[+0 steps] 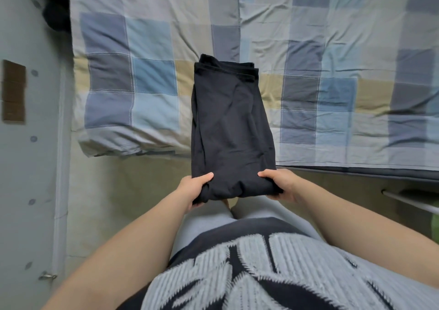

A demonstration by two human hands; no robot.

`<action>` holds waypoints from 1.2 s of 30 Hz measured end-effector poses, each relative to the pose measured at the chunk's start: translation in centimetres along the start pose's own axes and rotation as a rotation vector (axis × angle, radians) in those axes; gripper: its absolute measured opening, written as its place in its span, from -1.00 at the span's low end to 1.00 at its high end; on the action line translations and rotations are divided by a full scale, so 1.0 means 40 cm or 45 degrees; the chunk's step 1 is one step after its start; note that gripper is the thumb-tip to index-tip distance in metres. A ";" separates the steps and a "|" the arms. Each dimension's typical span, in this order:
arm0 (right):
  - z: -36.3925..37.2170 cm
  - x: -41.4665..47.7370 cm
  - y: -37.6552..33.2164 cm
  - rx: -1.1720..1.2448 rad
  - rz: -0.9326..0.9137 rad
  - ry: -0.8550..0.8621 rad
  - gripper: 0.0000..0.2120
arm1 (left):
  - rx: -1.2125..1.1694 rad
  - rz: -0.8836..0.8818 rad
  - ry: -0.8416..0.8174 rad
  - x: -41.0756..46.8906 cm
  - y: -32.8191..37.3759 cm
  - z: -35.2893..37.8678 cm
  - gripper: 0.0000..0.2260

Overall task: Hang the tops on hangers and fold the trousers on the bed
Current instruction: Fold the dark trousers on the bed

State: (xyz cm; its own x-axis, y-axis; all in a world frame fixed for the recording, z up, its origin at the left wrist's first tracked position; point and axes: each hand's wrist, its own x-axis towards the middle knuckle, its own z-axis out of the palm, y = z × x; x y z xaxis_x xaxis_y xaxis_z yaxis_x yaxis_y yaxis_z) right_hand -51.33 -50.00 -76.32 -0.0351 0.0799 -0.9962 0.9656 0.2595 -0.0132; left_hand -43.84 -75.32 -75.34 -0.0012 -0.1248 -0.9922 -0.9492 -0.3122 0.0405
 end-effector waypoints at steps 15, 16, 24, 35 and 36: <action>0.002 -0.005 -0.400 0.510 -0.286 0.018 -0.85 | -0.495 0.365 0.071 0.009 0.406 0.044 -0.78; 0.004 0.010 -0.438 0.555 -0.284 0.009 -0.88 | -0.484 0.415 0.061 0.019 0.443 0.054 -0.76; 0.021 0.199 -0.677 0.772 -0.407 0.029 -0.76 | -0.182 0.863 0.087 0.157 0.696 0.158 -0.72; 0.033 0.504 -0.588 -0.802 -0.864 0.066 -0.29 | 1.712 1.244 0.541 0.484 0.660 0.217 -0.11; 0.030 0.513 -0.560 -0.983 -0.870 0.103 -0.28 | 1.727 1.235 0.569 0.494 0.647 0.215 -0.11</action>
State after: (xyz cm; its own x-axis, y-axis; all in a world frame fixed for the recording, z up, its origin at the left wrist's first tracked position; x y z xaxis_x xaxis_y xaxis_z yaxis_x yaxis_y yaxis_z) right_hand -73.37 -55.35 -96.57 -0.5589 -0.2591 -0.7877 0.3062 0.8183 -0.4864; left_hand -71.13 -77.79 -94.89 -0.8305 -0.0771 -0.5517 -0.2232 0.9534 0.2028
